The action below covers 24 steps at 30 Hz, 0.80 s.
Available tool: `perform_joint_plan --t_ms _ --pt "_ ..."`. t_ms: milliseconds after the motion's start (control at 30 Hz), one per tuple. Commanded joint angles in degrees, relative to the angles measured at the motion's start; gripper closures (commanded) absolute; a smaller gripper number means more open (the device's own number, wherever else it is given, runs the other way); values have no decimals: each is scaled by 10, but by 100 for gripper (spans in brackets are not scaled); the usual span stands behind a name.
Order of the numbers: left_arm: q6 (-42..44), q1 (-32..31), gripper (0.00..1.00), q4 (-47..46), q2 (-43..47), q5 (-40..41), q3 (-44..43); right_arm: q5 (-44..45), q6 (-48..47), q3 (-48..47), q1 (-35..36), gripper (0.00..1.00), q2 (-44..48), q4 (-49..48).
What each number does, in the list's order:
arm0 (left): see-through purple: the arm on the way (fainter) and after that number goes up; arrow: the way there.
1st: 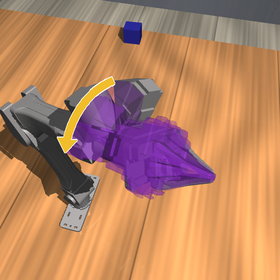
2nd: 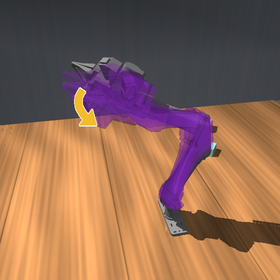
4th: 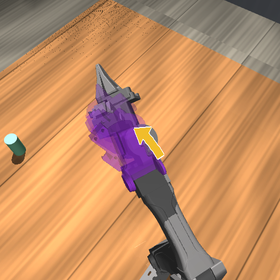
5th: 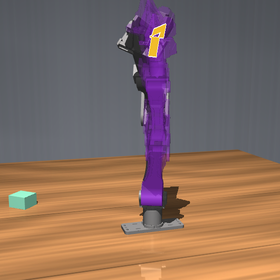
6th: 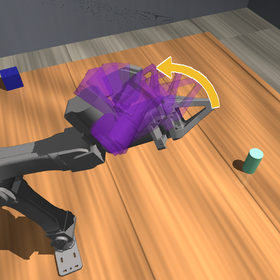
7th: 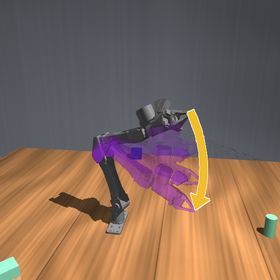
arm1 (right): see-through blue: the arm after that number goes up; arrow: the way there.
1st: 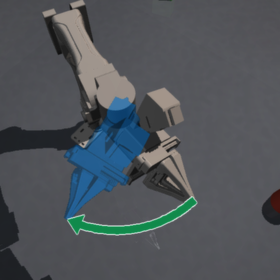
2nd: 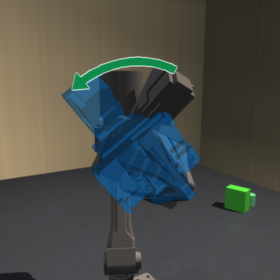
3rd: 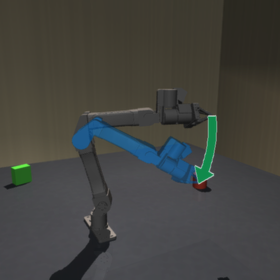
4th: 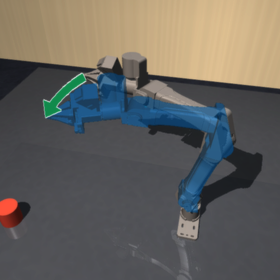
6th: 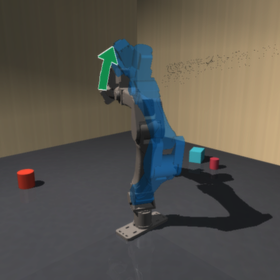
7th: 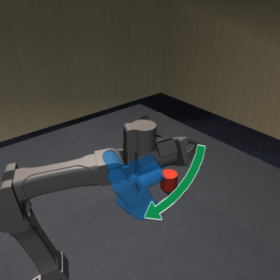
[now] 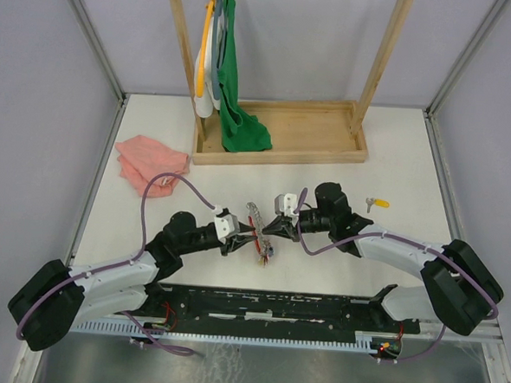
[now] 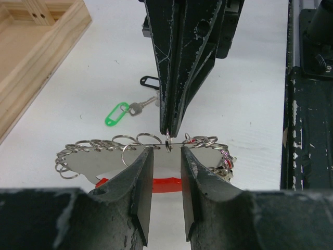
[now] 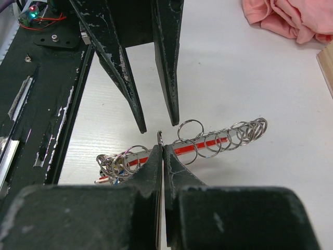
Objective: Put the keys on the keyring
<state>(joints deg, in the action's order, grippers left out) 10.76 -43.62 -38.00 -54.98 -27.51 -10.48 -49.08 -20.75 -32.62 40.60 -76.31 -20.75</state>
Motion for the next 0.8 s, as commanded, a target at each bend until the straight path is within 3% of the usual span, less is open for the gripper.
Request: perform_joint_plan --t_ms 0,500,767 --pt "-24 4 66 -76 -15 0 -3 -22 11 1 -2 99 26 -51" --pt "-30 7 81 -75 -66 -14 -29 -36 25 4 -2 99 25 -73" --pt "-41 7 80 -97 -64 -17 -25 -43 24 0 -2 99 18 -63"
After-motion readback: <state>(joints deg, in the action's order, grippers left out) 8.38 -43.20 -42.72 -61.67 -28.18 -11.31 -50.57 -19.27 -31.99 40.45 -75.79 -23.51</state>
